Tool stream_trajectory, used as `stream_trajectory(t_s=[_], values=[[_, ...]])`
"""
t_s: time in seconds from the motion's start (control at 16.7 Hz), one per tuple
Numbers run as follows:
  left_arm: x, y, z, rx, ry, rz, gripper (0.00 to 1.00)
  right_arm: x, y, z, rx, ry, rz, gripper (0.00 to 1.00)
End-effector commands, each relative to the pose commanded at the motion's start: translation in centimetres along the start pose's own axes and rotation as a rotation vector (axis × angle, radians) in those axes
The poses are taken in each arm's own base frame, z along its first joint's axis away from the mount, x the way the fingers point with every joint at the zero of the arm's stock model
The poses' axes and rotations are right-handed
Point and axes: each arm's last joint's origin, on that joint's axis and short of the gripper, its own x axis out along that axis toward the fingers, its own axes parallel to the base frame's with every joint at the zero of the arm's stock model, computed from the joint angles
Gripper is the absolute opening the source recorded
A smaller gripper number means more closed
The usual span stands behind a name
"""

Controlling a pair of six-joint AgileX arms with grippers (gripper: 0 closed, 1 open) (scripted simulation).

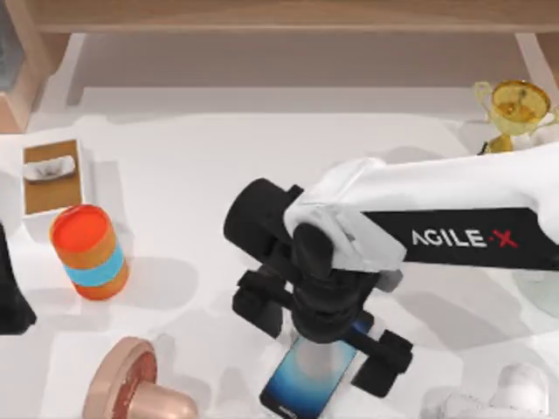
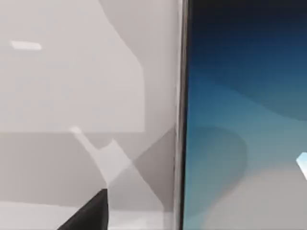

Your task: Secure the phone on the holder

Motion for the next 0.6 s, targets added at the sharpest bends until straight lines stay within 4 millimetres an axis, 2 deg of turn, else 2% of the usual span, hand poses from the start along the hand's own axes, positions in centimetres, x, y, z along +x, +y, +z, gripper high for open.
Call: stream_trajectory(t_s=[0.12,0.36,0.6], values=[[0.0,0.0,0.0,0.0,0.0,0.0,1.0,1.32,-0.2,-0.04,0.0,0.001,-0.007,1.0],[0.0,0.0,0.0,0.0,0.0,0.0,1.0,1.46,-0.23,-0.04,0.0,0.001,-0.008,1.0],[0.0,0.0,0.0,0.0,0.0,0.0,1.0,1.46,-0.23,-0.04,0.0,0.001,-0.008,0.7]])
